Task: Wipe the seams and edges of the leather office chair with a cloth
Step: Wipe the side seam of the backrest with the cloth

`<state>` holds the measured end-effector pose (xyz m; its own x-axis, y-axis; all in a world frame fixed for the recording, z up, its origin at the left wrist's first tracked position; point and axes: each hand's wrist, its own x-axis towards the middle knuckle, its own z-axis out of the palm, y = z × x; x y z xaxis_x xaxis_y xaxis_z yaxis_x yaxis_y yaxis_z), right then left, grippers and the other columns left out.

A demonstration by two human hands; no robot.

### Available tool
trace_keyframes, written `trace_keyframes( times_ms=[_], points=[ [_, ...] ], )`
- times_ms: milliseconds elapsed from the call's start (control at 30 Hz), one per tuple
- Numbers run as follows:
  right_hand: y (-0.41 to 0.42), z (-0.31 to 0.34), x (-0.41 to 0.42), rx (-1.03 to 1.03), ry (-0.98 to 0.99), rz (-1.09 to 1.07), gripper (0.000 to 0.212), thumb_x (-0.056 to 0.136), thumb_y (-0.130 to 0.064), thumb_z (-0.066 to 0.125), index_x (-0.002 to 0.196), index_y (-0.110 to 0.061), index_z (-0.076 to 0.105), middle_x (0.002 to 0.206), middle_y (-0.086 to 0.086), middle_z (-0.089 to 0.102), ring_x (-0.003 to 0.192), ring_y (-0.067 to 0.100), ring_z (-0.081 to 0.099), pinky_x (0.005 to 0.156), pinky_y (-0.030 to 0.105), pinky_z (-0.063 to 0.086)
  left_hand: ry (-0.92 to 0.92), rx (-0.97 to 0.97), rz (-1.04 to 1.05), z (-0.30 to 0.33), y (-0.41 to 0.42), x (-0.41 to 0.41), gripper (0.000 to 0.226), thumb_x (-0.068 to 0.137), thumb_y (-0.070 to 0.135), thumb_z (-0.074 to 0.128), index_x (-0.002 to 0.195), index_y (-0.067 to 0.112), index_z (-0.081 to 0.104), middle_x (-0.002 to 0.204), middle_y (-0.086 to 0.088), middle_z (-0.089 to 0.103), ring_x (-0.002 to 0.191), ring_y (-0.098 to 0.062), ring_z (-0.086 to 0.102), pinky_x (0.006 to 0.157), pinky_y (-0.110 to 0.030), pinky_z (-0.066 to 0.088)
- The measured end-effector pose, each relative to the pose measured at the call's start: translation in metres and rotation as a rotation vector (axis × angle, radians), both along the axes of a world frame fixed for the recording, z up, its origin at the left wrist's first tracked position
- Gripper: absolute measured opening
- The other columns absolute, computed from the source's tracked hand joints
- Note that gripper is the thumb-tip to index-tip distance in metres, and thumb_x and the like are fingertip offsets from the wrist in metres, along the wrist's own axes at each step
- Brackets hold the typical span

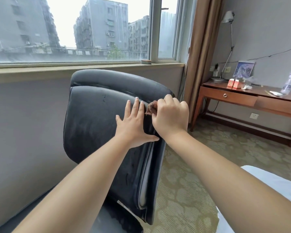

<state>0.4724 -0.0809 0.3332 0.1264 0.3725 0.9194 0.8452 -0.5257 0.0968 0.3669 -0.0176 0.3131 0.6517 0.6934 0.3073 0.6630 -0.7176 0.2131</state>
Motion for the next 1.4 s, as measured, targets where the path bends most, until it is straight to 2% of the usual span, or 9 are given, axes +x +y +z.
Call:
trace_keyframes(
  times_ms=[200,367,500,667,833,967,1067,1233,1400],
  points=[
    [0.022,0.006,-0.005,-0.027,-0.005,-0.004,0.021,0.052,-0.024,0.081,0.054,-0.018,0.061,0.059,-0.001,0.056,0.053,0.019,0.054,0.054,0.024,0.035,-0.052,0.002,-0.046,-0.005,0.010,0.000,0.132,0.065,0.077,0.062,0.151,0.020,-0.019,0.157,0.010,-0.027,0.144,-0.009,-0.027,0.115,-0.052,0.024],
    [0.044,0.013,-0.005,-0.087,-0.027,-0.021,0.020,0.054,-0.026,0.081,0.052,-0.021,0.061,0.057,-0.004,0.056,0.051,0.017,0.054,0.054,0.024,0.036,-0.082,-0.003,-0.034,-0.011,0.016,0.003,0.131,0.067,0.076,0.060,0.149,0.018,-0.024,0.156,0.008,-0.031,0.143,-0.010,-0.029,0.119,-0.050,0.017],
    [0.039,0.016,0.001,-0.128,-0.065,-0.044,0.024,0.049,-0.032,0.082,0.054,-0.022,0.060,0.059,-0.005,0.056,0.051,0.017,0.055,0.056,0.024,0.036,-0.079,0.032,0.010,-0.016,0.021,0.008,0.132,0.068,0.076,0.062,0.148,0.019,-0.027,0.155,0.007,-0.033,0.143,-0.011,-0.028,0.119,-0.048,0.018],
    [0.016,0.014,0.012,-0.152,-0.090,-0.015,0.022,0.051,-0.023,0.081,0.058,-0.017,0.061,0.062,0.001,0.056,0.053,0.023,0.054,0.059,0.028,0.024,-0.074,0.027,0.007,-0.016,0.019,0.009,0.131,0.069,0.073,0.064,0.148,0.017,-0.024,0.155,0.007,-0.033,0.144,-0.012,-0.027,0.120,-0.048,0.013],
    [0.018,0.017,0.017,-0.176,-0.142,-0.041,0.024,0.052,-0.024,0.082,0.056,-0.018,0.059,0.059,-0.001,0.055,0.051,0.023,0.053,0.060,0.028,0.022,-0.100,0.037,0.029,-0.023,0.020,0.009,0.132,0.069,0.074,0.062,0.148,0.013,-0.025,0.155,0.002,-0.034,0.144,-0.013,-0.027,0.120,-0.048,0.010],
    [0.039,0.019,0.014,-0.227,-0.231,-0.116,0.023,0.053,-0.030,0.081,0.053,-0.024,0.059,0.057,-0.006,0.054,0.052,0.016,0.053,0.056,0.025,0.031,-0.129,0.036,0.043,-0.026,0.023,0.011,0.133,0.069,0.075,0.061,0.148,0.012,-0.025,0.155,0.001,-0.033,0.144,-0.012,-0.027,0.121,-0.045,0.007],
    [0.058,0.024,0.011,-0.208,-0.262,-0.072,0.022,0.052,-0.025,0.078,0.050,-0.023,0.057,0.054,-0.005,0.053,0.049,0.017,0.052,0.055,0.024,0.037,-0.171,0.008,0.067,-0.029,0.028,0.012,0.134,0.067,0.076,0.062,0.148,0.013,-0.025,0.156,0.001,-0.032,0.144,-0.011,-0.026,0.122,-0.042,0.006],
    [0.085,0.028,0.003,-0.196,-0.268,0.009,0.011,0.060,-0.020,0.060,0.049,-0.022,0.059,0.053,-0.005,0.054,0.048,0.017,0.053,0.056,0.023,0.040,-0.176,-0.022,0.111,-0.031,0.037,0.018,0.135,0.067,0.078,0.060,0.147,0.015,-0.029,0.155,0.002,-0.034,0.143,-0.011,-0.029,0.121,-0.049,0.006],
    [0.085,0.032,0.008,-0.275,-0.283,0.017,0.015,0.053,-0.024,0.074,0.050,-0.023,0.059,0.054,-0.005,0.055,0.048,0.017,0.053,0.058,0.023,0.040,-0.157,-0.052,0.147,-0.027,0.041,0.018,0.135,0.067,0.078,0.060,0.146,0.015,-0.030,0.154,0.003,-0.035,0.142,-0.010,-0.030,0.120,-0.051,0.004]
  ],
)
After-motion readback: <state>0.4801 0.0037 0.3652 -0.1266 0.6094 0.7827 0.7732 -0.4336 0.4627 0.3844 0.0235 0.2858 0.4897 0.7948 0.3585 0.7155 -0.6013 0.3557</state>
